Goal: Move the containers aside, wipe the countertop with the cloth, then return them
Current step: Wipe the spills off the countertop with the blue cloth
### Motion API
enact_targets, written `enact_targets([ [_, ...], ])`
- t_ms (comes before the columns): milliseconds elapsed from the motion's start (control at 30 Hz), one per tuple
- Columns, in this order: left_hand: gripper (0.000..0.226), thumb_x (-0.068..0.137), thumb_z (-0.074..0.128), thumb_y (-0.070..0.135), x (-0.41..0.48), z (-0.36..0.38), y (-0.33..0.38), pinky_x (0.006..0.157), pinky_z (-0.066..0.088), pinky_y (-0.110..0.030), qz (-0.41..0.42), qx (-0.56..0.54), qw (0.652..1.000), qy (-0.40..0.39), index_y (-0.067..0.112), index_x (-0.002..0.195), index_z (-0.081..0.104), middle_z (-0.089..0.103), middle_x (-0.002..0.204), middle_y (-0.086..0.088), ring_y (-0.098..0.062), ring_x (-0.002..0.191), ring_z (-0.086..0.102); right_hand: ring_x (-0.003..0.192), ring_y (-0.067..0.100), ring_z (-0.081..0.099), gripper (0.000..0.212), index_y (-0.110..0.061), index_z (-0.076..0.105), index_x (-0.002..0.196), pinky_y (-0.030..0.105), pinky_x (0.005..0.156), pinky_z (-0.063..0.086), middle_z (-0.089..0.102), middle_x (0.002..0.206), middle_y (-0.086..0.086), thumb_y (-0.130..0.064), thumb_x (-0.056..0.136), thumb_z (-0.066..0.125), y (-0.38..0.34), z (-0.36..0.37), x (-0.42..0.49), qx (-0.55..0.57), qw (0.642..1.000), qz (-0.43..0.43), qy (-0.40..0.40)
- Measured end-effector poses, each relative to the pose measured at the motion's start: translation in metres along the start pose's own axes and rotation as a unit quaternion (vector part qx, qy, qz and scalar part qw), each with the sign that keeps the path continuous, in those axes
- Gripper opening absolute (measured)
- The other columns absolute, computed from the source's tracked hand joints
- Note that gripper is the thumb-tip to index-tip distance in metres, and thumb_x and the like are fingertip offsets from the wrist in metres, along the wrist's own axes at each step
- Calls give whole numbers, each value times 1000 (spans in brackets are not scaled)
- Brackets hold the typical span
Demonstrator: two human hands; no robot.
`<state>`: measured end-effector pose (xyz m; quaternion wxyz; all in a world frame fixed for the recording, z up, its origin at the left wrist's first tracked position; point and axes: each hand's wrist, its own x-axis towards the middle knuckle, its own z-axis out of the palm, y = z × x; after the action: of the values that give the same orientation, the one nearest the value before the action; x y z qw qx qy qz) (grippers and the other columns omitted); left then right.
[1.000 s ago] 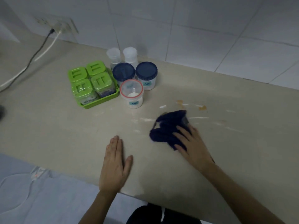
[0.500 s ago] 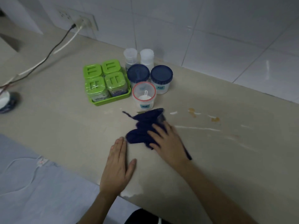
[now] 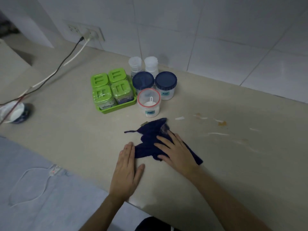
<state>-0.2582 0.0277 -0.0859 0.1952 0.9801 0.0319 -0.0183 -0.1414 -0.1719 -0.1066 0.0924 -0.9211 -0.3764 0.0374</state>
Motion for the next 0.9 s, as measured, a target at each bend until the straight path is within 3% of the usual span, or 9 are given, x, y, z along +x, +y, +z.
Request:
enact_targets([
  [67, 66, 98, 33, 47, 14, -2, 7, 121, 1, -31, 17, -22, 1000, 0, 16, 152, 10, 4, 160, 4, -7, 148, 1, 134, 29, 41, 42, -29, 48, 131, 49, 114, 28, 49, 142, -5, -45, 93, 37, 44, -9, -10, 3, 998, 55, 13],
  [200, 64, 97, 35, 45, 45, 7, 15, 121, 7, -33, 45, -17, 999, 4, 11, 149, 22, 18, 159, -3, -13, 148, 11, 131, 36, 38, 38, -16, 53, 129, 50, 111, 30, 51, 140, 8, -33, 95, 48, 128, -37, -53, 30, 958, 265, 100],
  [333, 65, 96, 36, 45, 47, 14, 11, 121, 6, -32, 35, -14, 999, 10, 10, 149, 21, 18, 159, -5, -13, 148, 8, 133, 39, 34, 41, -16, 52, 128, 53, 111, 30, 50, 141, 8, -37, 95, 41, 114, -36, -51, 22, 945, 310, 104],
  [400, 65, 97, 35, 46, 47, 14, 11, 121, 4, -31, 34, -18, 999, 13, 12, 150, 19, 16, 159, -4, -11, 148, 6, 133, 40, 35, 42, -18, 54, 127, 54, 111, 29, 52, 140, 5, -38, 93, 39, 79, -26, -26, 13, 956, 279, 88],
  [533, 64, 98, 34, 47, 47, 14, 14, 121, 0, -26, 25, -17, 999, 15, 15, 150, 18, 18, 159, -3, -8, 146, 7, 135, 36, 37, 45, -24, 53, 129, 52, 114, 25, 50, 142, -4, -42, 91, 39, 20, -7, 26, 19, 994, 96, 39],
  [667, 63, 97, 34, 46, 47, 13, 13, 121, 3, -28, 24, -19, 999, 17, 12, 149, 21, 22, 157, -5, -12, 146, 13, 130, 31, 44, 42, -21, 53, 129, 46, 112, 30, 51, 141, -1, -38, 92, 44, 69, -19, 23, 32, 997, 62, 40],
  [733, 64, 96, 33, 46, 48, 14, 13, 121, 7, -31, 27, -18, 999, 20, 10, 148, 25, 26, 156, -7, -15, 146, 17, 125, 31, 49, 38, -15, 56, 125, 43, 108, 30, 56, 135, 7, -32, 91, 47, 113, -31, 0, 13, 989, 118, 88],
  [800, 65, 95, 33, 46, 50, 14, 13, 121, 9, -34, 30, -22, 999, 20, 8, 147, 27, 26, 156, -7, -17, 146, 18, 129, 34, 41, 38, -13, 54, 128, 43, 110, 31, 54, 137, 9, -30, 95, 47, 144, -43, -27, 24, 970, 218, 108],
  [900, 65, 96, 34, 46, 49, 13, 11, 121, 8, -34, 29, -26, 999, 18, 9, 148, 24, 24, 157, -7, -15, 147, 14, 133, 38, 33, 39, -14, 50, 132, 50, 113, 28, 48, 143, 8, -30, 97, 46, 140, -39, -32, 28, 925, 358, 122],
])
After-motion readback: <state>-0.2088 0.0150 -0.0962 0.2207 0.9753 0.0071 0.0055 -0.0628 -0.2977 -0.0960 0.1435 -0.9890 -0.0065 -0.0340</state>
